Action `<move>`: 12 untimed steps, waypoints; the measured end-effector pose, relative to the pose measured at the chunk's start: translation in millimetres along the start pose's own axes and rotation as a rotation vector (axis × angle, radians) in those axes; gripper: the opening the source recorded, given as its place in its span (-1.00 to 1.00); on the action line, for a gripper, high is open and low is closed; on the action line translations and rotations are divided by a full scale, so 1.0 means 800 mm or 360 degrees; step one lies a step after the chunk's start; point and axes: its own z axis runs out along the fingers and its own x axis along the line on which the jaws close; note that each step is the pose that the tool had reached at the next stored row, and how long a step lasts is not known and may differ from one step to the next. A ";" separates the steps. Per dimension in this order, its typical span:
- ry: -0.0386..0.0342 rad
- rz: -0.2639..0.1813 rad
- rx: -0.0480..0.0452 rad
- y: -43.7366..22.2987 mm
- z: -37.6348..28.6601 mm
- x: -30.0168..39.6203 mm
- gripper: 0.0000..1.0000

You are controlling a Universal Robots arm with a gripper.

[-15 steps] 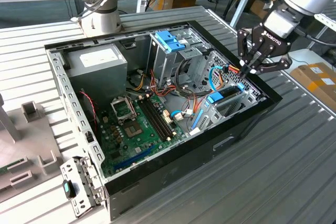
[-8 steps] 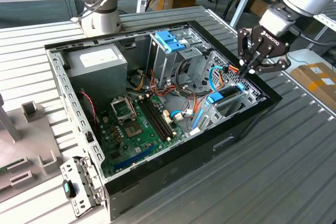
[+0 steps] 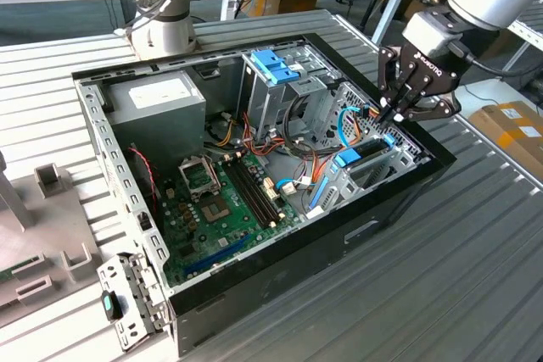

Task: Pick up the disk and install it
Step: 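Insert the first disk wire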

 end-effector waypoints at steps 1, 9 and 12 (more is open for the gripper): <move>0.0000 0.0000 0.0000 0.0004 0.0000 0.0000 -0.68; 0.0000 0.0000 0.0000 0.0011 -0.0005 0.0044 -0.68; 0.0000 0.0000 0.0000 0.0052 -0.0005 0.0076 -0.68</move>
